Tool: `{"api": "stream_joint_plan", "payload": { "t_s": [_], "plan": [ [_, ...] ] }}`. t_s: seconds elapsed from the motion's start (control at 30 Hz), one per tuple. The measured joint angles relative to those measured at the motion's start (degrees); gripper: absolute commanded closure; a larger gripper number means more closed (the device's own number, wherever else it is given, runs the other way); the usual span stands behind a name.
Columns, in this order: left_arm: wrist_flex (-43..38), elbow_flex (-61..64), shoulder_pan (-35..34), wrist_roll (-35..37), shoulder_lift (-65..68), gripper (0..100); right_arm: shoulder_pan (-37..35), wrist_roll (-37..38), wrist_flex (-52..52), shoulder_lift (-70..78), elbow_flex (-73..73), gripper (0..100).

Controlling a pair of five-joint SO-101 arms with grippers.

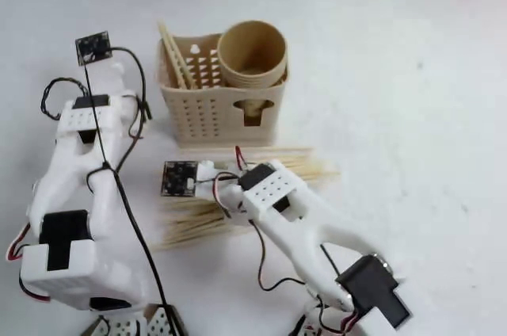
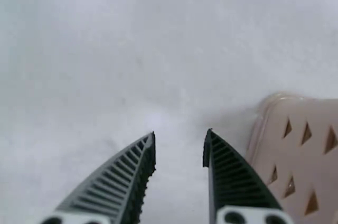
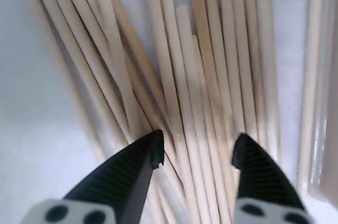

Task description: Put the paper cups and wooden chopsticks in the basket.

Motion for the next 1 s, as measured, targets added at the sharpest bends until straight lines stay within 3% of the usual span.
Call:
{"api": "stream_joint_plan", "payload": {
  "t_s": [0.57, 1.0],
  "plan": [
    [0.0, 0.0, 0.0, 0.0, 0.0, 83, 3.2, -2.3, -0.6, 0.3, -1.1, 93.7],
    [0.0, 0.0, 0.0, 0.0, 0.0, 83, 5.2, -9.4, -0.6, -19.3, 3.5, 97.4]
  ]
}}
